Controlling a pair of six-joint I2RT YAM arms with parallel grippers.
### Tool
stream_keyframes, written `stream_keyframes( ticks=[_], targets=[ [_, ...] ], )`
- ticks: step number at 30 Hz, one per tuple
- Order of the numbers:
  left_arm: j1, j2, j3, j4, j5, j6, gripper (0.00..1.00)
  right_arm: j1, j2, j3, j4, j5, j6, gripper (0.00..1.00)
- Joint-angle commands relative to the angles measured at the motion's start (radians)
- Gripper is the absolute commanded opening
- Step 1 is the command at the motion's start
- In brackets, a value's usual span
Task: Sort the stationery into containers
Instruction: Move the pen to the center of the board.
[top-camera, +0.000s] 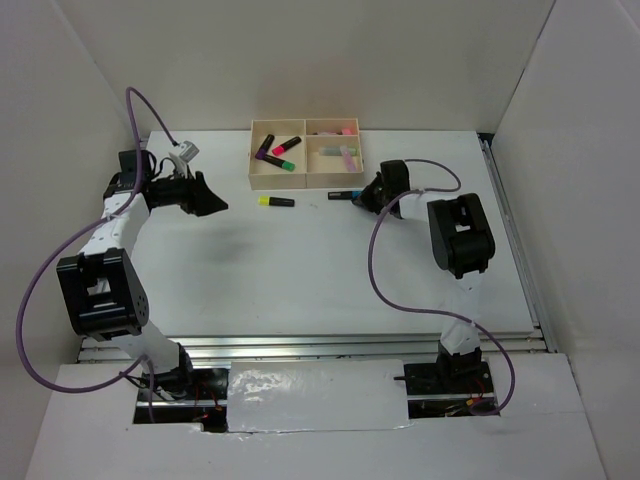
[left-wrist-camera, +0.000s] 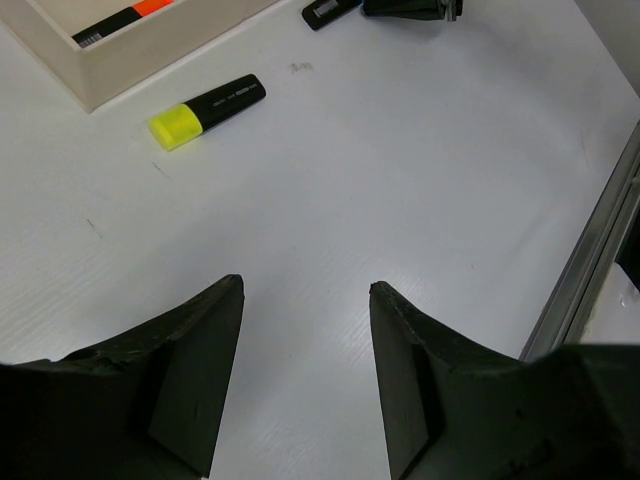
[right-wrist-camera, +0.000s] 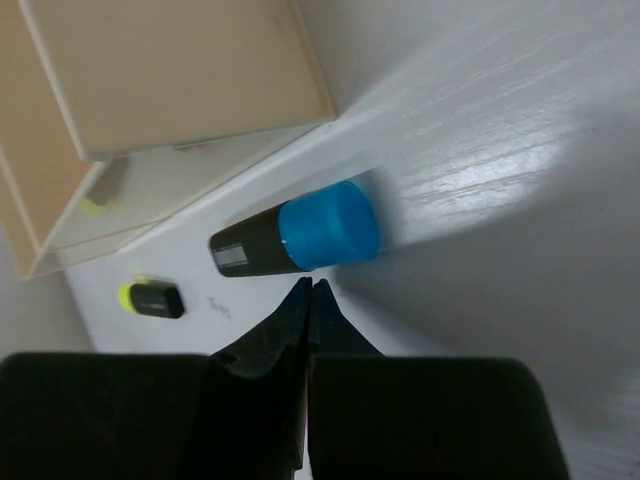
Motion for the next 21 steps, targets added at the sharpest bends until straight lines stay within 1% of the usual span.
stream_keyframes(
  ticks=[1,7,13,18,21],
  targets=[
    [0.006,0.014,-0.006,0.001,0.039,0.021,0.65,-0.018,-0.063,-0.033,0.223,-0.154,0.126,0.0],
    [0.006,0.025,-0.011,-0.007,0.045,0.019,0.65,-0.02,-0.083,-0.053,0.309,-0.251,0.176,0.0],
    [0.008,0.023,-0.026,0.003,0.042,0.002,0.65,-0.009,-0.074,-0.008,0.251,-0.171,0.176,0.0],
    [0.016,0.019,-0.035,-0.005,0.038,0.01,0.65,-0.003,-0.028,0.044,0.177,-0.098,0.166,0.0],
    [0.019,0.019,-0.054,-0.002,0.042,0.004,0.65,-0.003,-0.007,0.069,0.175,-0.079,0.162,0.0]
  ],
)
